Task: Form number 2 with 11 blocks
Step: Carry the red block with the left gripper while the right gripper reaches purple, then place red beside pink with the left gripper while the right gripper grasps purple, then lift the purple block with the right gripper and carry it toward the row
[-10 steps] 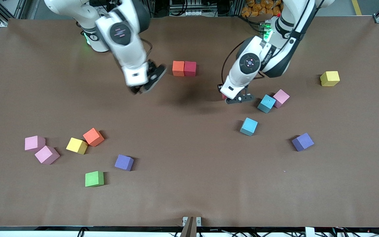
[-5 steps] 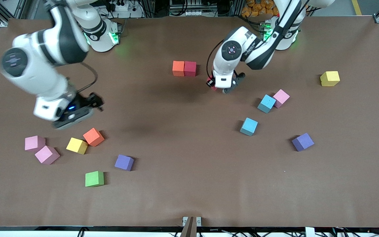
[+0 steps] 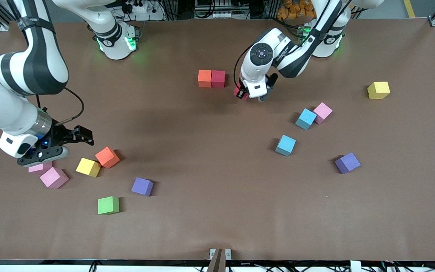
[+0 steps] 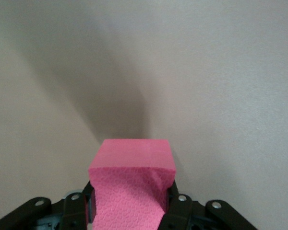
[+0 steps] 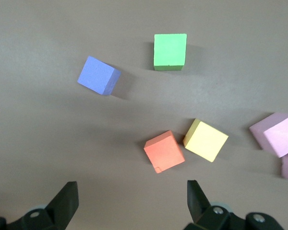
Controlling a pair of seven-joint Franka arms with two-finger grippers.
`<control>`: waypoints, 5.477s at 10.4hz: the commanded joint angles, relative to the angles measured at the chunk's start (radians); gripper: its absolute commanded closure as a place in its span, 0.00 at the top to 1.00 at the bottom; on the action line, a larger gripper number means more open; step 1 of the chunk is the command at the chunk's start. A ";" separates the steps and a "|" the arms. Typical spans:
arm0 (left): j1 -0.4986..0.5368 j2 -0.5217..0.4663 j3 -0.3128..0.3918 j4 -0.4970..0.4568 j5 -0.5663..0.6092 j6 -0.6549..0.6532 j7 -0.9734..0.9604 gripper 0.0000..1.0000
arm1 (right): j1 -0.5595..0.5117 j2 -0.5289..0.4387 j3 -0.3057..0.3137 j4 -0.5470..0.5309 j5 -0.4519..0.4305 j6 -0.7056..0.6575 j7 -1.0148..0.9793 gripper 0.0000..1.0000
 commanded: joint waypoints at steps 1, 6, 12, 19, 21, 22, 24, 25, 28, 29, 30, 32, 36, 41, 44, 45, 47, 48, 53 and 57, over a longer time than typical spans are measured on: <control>0.041 -0.022 -0.036 -0.041 0.001 0.018 -0.109 0.48 | 0.020 0.084 0.022 0.028 0.064 0.030 0.159 1.00; 0.075 -0.011 -0.110 -0.054 0.001 0.110 -0.367 0.45 | 0.094 0.306 0.022 0.062 0.122 0.353 0.294 1.00; 0.078 0.037 -0.170 -0.061 0.001 0.117 -0.502 0.47 | 0.152 0.464 0.021 0.123 0.110 0.587 0.552 1.00; 0.083 0.063 -0.197 -0.064 0.001 0.133 -0.531 0.50 | 0.164 0.569 0.021 0.152 0.113 0.718 0.582 1.00; 0.083 0.064 -0.206 -0.064 0.001 0.133 -0.531 0.51 | 0.187 0.569 0.021 0.151 0.110 0.718 0.641 1.00; 0.083 0.075 -0.208 -0.064 0.001 0.133 -0.531 0.51 | 0.189 0.569 0.021 0.151 0.112 0.718 0.642 1.00; 0.081 0.075 -0.208 -0.062 0.001 0.133 -0.531 0.51 | 0.189 0.567 0.021 0.145 0.109 0.718 0.639 1.00; 0.081 0.078 -0.209 -0.062 0.001 0.133 -0.531 0.51 | 0.188 0.569 0.021 0.143 0.109 0.718 0.635 1.00; 0.077 0.086 -0.217 -0.062 0.001 0.137 -0.531 0.51 | 0.186 0.569 0.021 0.143 0.098 0.713 0.603 0.82; 0.078 0.086 -0.217 -0.062 0.001 0.137 -0.531 0.51 | 0.186 0.569 0.021 0.143 0.098 0.710 0.601 0.68; 0.077 0.086 -0.217 -0.061 0.002 0.137 -0.531 0.51 | 0.187 0.567 0.021 0.143 0.096 0.710 0.601 0.53; 0.072 0.087 -0.217 -0.059 0.002 0.137 -0.531 0.52 | 0.188 0.567 0.021 0.145 0.086 0.709 0.601 0.23; 0.071 0.100 -0.217 -0.054 0.002 0.153 -0.527 0.54 | 0.189 0.547 0.022 0.222 0.080 0.549 0.604 0.16; 0.071 0.123 -0.216 -0.041 0.009 0.157 -0.519 0.58 | 0.204 0.472 0.027 0.264 0.086 0.373 0.610 0.16; 0.072 0.136 -0.216 -0.038 0.019 0.170 -0.519 0.59 | 0.217 0.412 0.067 0.260 0.086 0.275 0.683 0.17; 0.074 0.136 -0.216 -0.039 0.030 0.170 -0.519 0.59 | 0.224 0.389 0.082 0.257 0.086 0.260 0.701 0.17; 0.075 0.143 -0.216 -0.039 0.047 0.170 -0.519 0.59 | 0.240 0.357 0.105 0.255 0.086 0.221 0.724 0.17; 0.080 0.143 -0.216 -0.038 0.056 0.171 -0.519 0.61 | 0.259 0.342 0.105 0.254 0.086 0.195 0.727 0.17; 0.083 0.161 -0.216 -0.036 0.078 0.185 -0.519 0.63 | 0.298 0.270 0.104 0.249 0.083 0.068 0.805 0.18; 0.083 0.167 -0.216 -0.031 0.078 0.185 -0.519 0.78 | 0.296 0.210 0.104 0.249 0.081 -0.052 0.807 0.18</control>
